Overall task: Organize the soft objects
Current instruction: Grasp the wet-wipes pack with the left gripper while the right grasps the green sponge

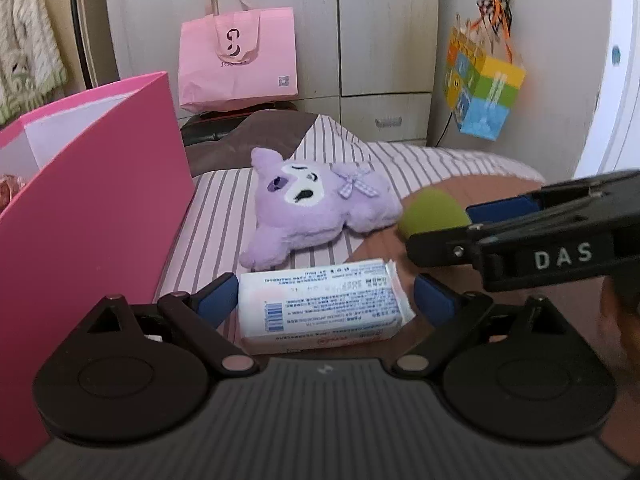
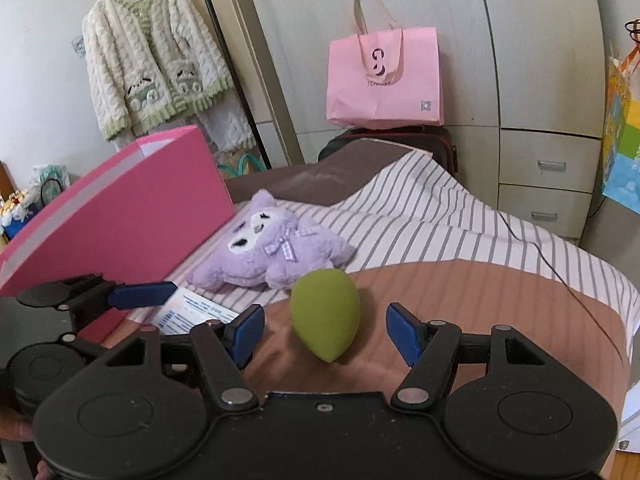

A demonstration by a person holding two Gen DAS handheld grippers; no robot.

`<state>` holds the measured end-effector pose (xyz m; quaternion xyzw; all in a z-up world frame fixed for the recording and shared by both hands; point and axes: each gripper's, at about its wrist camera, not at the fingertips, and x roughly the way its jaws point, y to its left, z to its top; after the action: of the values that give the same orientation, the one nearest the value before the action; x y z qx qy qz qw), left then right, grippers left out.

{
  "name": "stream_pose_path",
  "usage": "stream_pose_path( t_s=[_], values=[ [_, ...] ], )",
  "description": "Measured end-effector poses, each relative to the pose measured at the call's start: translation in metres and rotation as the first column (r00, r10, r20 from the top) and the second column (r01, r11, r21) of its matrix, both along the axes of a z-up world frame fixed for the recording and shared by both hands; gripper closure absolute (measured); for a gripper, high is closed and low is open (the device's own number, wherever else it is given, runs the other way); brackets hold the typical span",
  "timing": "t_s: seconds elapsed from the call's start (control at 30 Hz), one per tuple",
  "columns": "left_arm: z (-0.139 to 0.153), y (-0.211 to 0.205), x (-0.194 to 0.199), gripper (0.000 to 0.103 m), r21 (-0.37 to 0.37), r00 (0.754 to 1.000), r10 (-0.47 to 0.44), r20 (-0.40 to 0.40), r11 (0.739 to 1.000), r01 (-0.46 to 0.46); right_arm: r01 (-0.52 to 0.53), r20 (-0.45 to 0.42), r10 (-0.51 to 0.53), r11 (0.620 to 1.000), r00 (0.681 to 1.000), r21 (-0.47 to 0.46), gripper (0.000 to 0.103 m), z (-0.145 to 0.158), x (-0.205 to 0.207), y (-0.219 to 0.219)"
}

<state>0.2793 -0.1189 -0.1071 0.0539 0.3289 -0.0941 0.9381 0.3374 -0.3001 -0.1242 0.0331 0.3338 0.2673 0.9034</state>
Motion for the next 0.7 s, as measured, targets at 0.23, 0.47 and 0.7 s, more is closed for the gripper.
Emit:
stream_pose_path(
  t_s=[0.23,0.47,0.7],
  values=[
    [-0.005,-0.001,0.005,0.007,0.018,1.0,0.024,-0.015,1.0,-0.024,-0.004,0.016,0.005,1.0,1.0,-0.013,0.052,-0.002,-0.003,-0.001],
    [-0.004,0.004,0.007,0.017,-0.019,0.999,0.038,-0.033,0.999,-0.039,0.008,0.078,-0.003,0.998,0.997,-0.06,0.064,-0.001,-0.015,0.006],
    [-0.001,0.008,0.003,0.024,-0.031,0.998,0.039,-0.039,0.999,-0.04,0.055,0.101,-0.048,0.996,0.994,-0.066,0.065,0.005,-0.031,0.0]
  ],
)
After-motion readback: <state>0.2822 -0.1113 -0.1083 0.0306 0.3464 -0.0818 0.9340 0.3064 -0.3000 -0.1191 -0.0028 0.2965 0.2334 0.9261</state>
